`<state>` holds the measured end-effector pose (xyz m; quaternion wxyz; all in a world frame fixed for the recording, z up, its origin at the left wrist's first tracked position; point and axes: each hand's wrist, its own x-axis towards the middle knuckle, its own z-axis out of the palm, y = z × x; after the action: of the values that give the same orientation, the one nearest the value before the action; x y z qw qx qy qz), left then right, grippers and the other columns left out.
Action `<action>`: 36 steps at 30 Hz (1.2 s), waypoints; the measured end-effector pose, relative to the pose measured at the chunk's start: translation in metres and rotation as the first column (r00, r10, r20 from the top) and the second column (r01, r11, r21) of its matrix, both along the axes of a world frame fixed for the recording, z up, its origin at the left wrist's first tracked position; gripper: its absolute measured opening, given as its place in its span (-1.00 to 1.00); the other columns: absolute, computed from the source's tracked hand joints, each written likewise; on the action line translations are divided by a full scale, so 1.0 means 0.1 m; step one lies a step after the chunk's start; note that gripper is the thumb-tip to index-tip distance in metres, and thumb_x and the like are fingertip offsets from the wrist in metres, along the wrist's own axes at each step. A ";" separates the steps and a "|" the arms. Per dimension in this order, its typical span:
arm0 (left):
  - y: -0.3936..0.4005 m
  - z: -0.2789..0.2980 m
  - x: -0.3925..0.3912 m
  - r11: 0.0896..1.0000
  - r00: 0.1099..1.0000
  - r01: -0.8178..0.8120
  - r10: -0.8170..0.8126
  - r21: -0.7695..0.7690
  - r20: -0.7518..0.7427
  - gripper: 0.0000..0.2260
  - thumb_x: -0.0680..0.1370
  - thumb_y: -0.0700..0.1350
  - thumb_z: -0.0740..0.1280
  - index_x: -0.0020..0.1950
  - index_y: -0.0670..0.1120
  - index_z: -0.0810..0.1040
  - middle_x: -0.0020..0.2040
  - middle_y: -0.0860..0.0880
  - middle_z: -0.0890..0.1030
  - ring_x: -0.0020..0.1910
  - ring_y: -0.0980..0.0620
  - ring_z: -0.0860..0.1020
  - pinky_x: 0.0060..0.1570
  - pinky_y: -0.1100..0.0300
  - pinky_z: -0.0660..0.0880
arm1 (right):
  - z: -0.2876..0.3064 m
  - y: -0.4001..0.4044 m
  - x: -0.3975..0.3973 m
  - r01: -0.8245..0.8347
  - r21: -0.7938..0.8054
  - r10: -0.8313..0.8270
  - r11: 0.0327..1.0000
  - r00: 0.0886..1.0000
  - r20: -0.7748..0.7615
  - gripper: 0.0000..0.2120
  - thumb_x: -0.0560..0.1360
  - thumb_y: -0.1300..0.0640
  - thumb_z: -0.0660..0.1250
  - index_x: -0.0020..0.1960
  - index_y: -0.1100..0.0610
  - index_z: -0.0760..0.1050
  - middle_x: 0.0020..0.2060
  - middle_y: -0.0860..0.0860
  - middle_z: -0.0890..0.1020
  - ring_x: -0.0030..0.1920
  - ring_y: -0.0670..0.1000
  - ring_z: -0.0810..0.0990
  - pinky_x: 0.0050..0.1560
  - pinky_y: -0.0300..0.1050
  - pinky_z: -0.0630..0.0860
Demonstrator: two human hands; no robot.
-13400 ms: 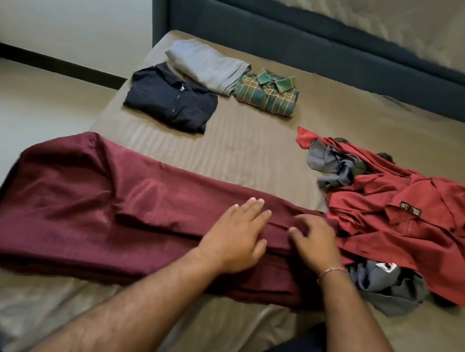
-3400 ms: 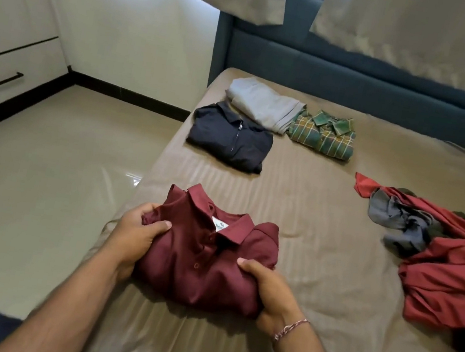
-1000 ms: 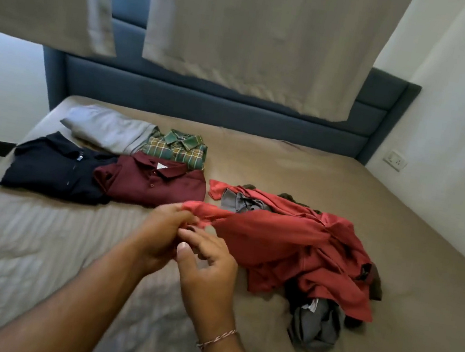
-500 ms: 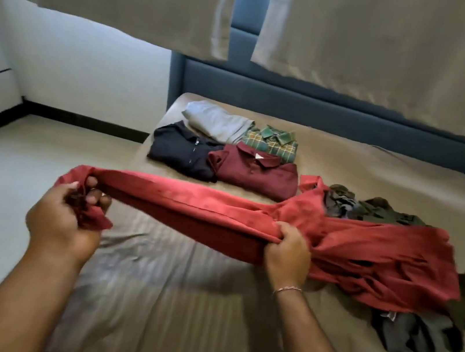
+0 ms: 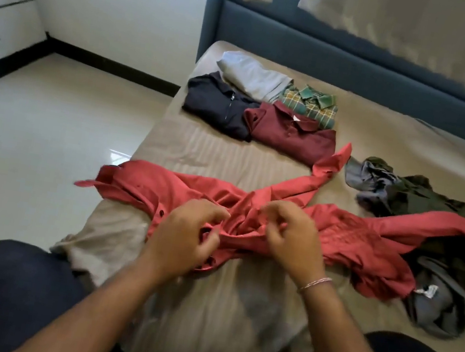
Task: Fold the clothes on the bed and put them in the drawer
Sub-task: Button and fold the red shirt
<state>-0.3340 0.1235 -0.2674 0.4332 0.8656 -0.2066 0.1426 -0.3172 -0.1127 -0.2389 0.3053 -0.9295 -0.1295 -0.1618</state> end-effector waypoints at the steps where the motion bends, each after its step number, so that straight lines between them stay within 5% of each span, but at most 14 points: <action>1: -0.07 -0.13 0.03 0.983 0.999 0.043 -0.041 0.176 -0.012 -0.64 0.50 0.02 0.36 0.29 0.02 0.61 0.19 0.08 0.64 0.19 0.04 0.59 0.14 0.00 0.56 | 0.00 -0.27 0.06 0.062 -0.081 -0.068 0.995 0.996 -0.061 -0.73 0.38 0.25 0.37 0.01 -0.02 0.62 -0.10 -0.05 0.64 -0.08 0.00 0.61 0.01 0.01 0.57; 4: -0.14 -0.38 0.11 0.890 0.991 0.037 0.026 0.455 -0.131 -0.52 0.47 0.25 0.28 0.33 0.10 0.57 0.21 0.08 0.62 0.20 -0.04 0.56 0.09 -0.05 0.54 | -0.16 -0.86 0.03 -0.003 -0.345 -0.092 0.938 0.962 -0.258 -0.62 0.38 0.18 0.53 0.17 -0.04 0.65 -0.02 -0.05 0.66 0.04 0.05 0.64 0.14 -0.03 0.55; 6: -0.13 -0.43 0.19 0.871 0.991 0.020 0.049 0.491 -0.128 -0.71 0.51 0.18 0.31 0.14 0.10 0.64 0.07 0.09 0.64 0.12 -0.06 0.59 0.02 -0.03 0.51 | -0.23 -0.98 -0.04 -0.035 -0.231 -0.047 0.972 0.939 -0.341 -0.53 0.41 0.23 0.55 0.28 -0.05 0.61 -0.02 -0.08 0.65 0.03 -0.03 0.65 0.18 -0.06 0.55; 8: -0.11 -0.39 0.22 0.922 0.992 -0.025 0.071 0.386 -0.104 -0.86 0.54 0.07 0.38 0.03 0.08 0.64 -0.02 0.10 0.66 0.06 -0.05 0.60 0.00 -0.03 0.50 | -0.24 -0.92 -0.03 -0.081 -0.065 0.057 0.995 0.951 -0.304 -0.48 0.44 0.25 0.54 0.35 -0.03 0.57 -0.01 -0.10 0.65 0.04 -0.11 0.64 0.18 -0.12 0.56; 12: -0.02 -0.08 0.18 0.998 0.995 -0.058 0.058 0.002 -0.084 -0.92 0.55 -0.03 0.38 0.01 0.03 0.64 -0.11 0.12 0.68 -0.12 0.09 0.63 -0.07 0.08 0.54 | -0.15 -0.51 0.04 -0.259 0.000 0.254 0.966 0.949 -0.186 -0.55 0.48 0.15 0.53 0.36 0.05 0.59 0.19 -0.08 0.66 0.21 -0.09 0.62 0.30 -0.12 0.52; 15: 0.07 0.30 0.08 0.976 0.993 -0.118 0.118 -0.182 -0.012 -0.94 0.58 -0.08 0.39 0.01 -0.03 0.64 -0.18 0.13 0.65 -0.19 0.20 0.61 -0.16 0.30 0.47 | 0.02 -0.19 0.02 -0.200 0.041 0.199 0.979 0.980 0.016 -0.64 0.43 0.24 0.53 0.20 0.06 0.65 0.07 -0.09 0.70 0.09 -0.05 0.66 0.14 0.07 0.58; 18: 0.17 0.70 -0.05 0.928 0.969 -0.226 0.247 -0.296 0.033 -0.94 0.59 -0.07 0.38 0.01 -0.03 0.61 -0.15 0.14 0.63 -0.16 0.23 0.59 -0.14 0.38 0.45 | 0.45 0.00 -0.02 -0.132 0.154 0.102 0.979 0.977 0.189 -0.74 0.38 0.25 0.55 0.04 0.04 0.66 -0.09 -0.08 0.69 -0.06 -0.01 0.66 0.00 0.05 0.58; 23: 0.39 1.45 0.07 0.862 0.916 -0.321 0.387 -0.393 0.101 -0.97 0.61 -0.10 0.39 0.00 0.03 0.62 -0.19 0.16 0.64 -0.20 0.31 0.57 -0.14 0.41 0.46 | 1.12 -0.03 0.10 -0.135 -0.076 0.148 0.988 0.969 0.200 -0.86 0.41 0.05 0.58 -0.08 -0.01 0.66 -0.23 -0.12 0.65 -0.21 -0.06 0.61 -0.18 -0.05 0.56; 26: 0.64 1.98 0.33 0.809 0.875 -0.367 0.467 -0.458 0.123 -0.92 0.61 -0.07 0.39 -0.05 0.00 0.65 -0.23 0.12 0.64 -0.23 0.14 0.58 -0.12 0.20 0.52 | 1.38 -0.20 0.34 0.021 -0.316 0.004 0.949 0.997 0.078 -0.90 0.44 -0.05 0.50 -0.13 -0.09 0.60 -0.26 -0.13 0.64 -0.18 -0.01 0.64 -0.17 -0.03 0.58; 29: 0.84 2.47 0.50 0.676 0.889 -0.357 0.458 -0.644 -0.012 -0.85 0.63 -0.11 0.40 -0.14 -0.05 0.67 -0.27 0.09 0.64 -0.26 0.07 0.57 -0.10 0.10 0.57 | 1.62 -0.30 0.50 0.160 -0.367 -0.153 0.916 0.987 0.050 -0.93 0.46 -0.05 0.44 -0.14 -0.10 0.57 -0.24 -0.12 0.65 -0.12 0.08 0.66 -0.17 -0.02 0.57; 32: 1.02 2.99 0.54 0.443 0.946 -0.287 0.268 -0.849 -0.180 -0.82 0.64 -0.22 0.38 -0.15 -0.12 0.64 -0.26 -0.08 0.62 -0.28 -0.03 0.59 -0.05 -0.01 0.62 | 1.98 -0.33 0.58 0.245 -0.193 -0.238 0.950 0.969 0.062 -0.81 0.44 0.03 0.48 -0.28 -0.03 0.51 -0.36 -0.10 0.58 -0.21 0.08 0.62 -0.26 -0.06 0.45; 36: 1.30 3.66 0.45 0.397 0.950 -0.269 0.261 -0.877 -0.173 -0.83 0.63 -0.21 0.40 -0.17 -0.11 0.59 -0.39 -0.03 0.64 -0.40 0.03 0.63 -0.27 0.11 0.64 | 2.59 -0.47 0.44 0.180 0.241 -0.183 0.954 0.983 -0.012 -0.81 0.44 0.25 0.49 -0.32 0.09 0.60 -0.47 -0.10 0.62 -0.43 -0.16 0.53 -0.28 -0.15 0.45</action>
<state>-0.2891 0.2540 0.0984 0.7953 0.5291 0.0412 0.2929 -0.2730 -0.1594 0.0204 0.3989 -0.8927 -0.0245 -0.2083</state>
